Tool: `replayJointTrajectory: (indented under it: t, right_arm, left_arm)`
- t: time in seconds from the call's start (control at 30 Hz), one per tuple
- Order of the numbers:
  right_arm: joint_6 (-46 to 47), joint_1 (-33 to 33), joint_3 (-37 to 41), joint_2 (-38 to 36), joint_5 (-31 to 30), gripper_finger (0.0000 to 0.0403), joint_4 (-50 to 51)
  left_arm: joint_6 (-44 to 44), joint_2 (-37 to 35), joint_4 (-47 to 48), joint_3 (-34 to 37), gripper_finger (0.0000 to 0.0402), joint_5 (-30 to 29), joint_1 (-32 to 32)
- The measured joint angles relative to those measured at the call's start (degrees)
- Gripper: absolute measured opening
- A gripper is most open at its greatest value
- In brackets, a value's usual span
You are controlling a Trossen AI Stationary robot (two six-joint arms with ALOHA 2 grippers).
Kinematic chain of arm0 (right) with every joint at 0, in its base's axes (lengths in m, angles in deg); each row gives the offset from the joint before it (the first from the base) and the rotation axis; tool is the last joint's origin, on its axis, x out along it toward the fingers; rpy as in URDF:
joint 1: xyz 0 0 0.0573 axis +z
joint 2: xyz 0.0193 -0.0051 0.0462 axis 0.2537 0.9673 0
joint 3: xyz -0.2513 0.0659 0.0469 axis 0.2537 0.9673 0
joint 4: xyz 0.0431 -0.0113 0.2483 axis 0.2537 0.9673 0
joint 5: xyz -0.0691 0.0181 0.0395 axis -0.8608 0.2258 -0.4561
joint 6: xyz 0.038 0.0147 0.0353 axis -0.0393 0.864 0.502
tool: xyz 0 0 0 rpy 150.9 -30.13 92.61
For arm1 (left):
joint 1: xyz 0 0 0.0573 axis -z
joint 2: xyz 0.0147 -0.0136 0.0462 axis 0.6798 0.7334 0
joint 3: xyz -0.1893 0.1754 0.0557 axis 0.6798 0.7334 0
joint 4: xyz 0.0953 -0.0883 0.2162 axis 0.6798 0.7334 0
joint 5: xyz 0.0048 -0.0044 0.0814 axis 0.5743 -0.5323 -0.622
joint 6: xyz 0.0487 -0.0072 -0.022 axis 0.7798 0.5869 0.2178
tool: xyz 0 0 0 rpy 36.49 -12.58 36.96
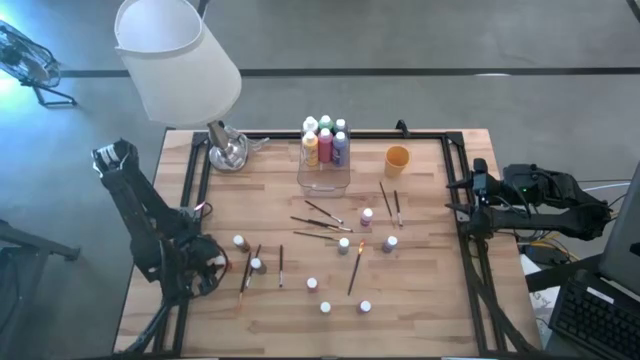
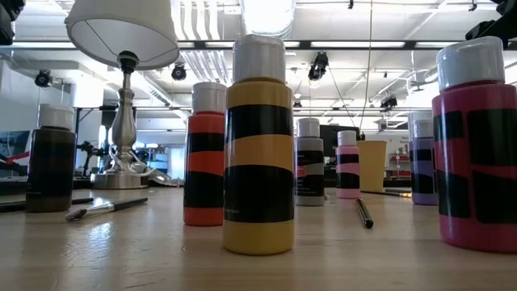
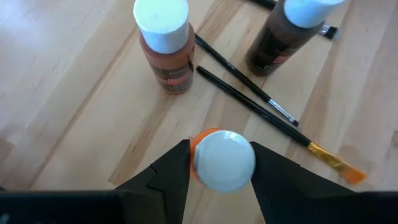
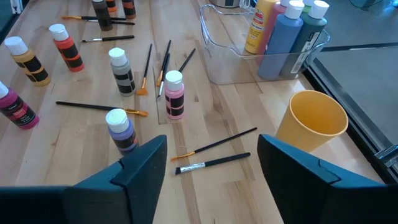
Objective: Pick & Place Paint Supplies
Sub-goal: Put the small orange paint bottle into the bin
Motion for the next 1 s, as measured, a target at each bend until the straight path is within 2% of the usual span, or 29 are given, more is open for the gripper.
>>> replayJointTrajectory:
  t: [0.1, 0.3, 0.5, 1.0]
  right_arm:
    - [0.0, 0.0, 0.0, 0.0, 0.0, 0.0236, 0.0]
    - [0.0, 0.0, 0.0, 0.0, 0.0, 0.0224, 0.0]
    - [0.0, 0.0, 0.0, 0.0, 0.0, 0.022, 0.0]
    - [0.0, 0.0, 0.0, 0.0, 0.0, 0.0269, 0.0]
  left_arm:
    - [0.1, -0.1, -1.4, 1.3, 0.0157, -1.2, 0.0]
    - [1.0, -0.5, -1.6, 1.3, 0.0121, -0.8, 0.0]
    - [3.0, -0.4, -1.8, 0.5, 0.0121, -0.7, 0.0]
    - [4.3, -0.3, 2.9, -3.0, 0.0121, -1.1, 0.0]
